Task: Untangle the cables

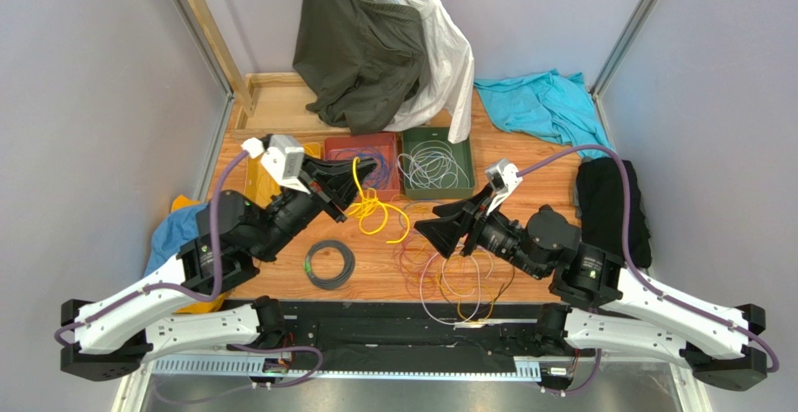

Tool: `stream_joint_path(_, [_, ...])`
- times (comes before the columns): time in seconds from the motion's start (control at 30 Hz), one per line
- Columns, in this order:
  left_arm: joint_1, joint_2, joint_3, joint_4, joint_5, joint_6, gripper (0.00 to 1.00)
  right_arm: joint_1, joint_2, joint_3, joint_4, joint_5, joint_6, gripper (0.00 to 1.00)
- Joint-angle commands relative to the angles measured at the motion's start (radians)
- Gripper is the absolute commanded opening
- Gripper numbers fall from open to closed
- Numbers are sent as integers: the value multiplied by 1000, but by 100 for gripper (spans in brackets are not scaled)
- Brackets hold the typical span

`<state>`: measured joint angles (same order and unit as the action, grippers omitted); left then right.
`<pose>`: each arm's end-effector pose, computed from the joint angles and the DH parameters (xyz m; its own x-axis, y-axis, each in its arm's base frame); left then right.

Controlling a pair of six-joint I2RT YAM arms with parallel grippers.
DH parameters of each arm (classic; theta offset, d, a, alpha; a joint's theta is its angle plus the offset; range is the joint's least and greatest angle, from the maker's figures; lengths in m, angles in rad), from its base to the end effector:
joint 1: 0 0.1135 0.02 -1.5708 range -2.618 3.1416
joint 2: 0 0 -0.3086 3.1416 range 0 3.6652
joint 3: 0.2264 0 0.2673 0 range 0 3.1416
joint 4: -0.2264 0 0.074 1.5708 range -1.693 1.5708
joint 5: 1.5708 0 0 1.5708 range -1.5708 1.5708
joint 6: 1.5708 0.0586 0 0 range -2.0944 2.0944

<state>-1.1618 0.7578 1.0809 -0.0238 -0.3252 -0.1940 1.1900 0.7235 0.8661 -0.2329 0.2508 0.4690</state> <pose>0.0759 -0.1280 0.5034 -0.0291 -0.3921 -0.9195 0.7566 0.5925 -0.2766 0.0760 0.1508 0.4024 -0.3949 0.1918 -0.8985 -0.7051 0.5637 0.4302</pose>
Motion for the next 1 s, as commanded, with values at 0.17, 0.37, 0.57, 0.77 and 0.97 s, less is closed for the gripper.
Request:
stream_joint_path(0.17, [1, 44, -1, -18, 18, -16, 0, 3, 63, -5, 196, -146, 6, 64])
stream_joint_path(0.37, [1, 61, -21, 18, 35, -27, 0, 3, 102, -16, 173, -147, 17, 63])
stream_joint_path(0.57, [1, 63, -18, 19, 66, -36, 0, 5, 148, -13, 161, -139, 16, 63])
stream_joint_path(0.77, [1, 51, -18, 18, 80, -47, 0, 5, 217, -4, 173, -163, 28, 60])
stream_joint_path(0.97, [1, 29, -15, 7, 65, -41, 0, 3, 234, -22, 161, -119, 51, 2])
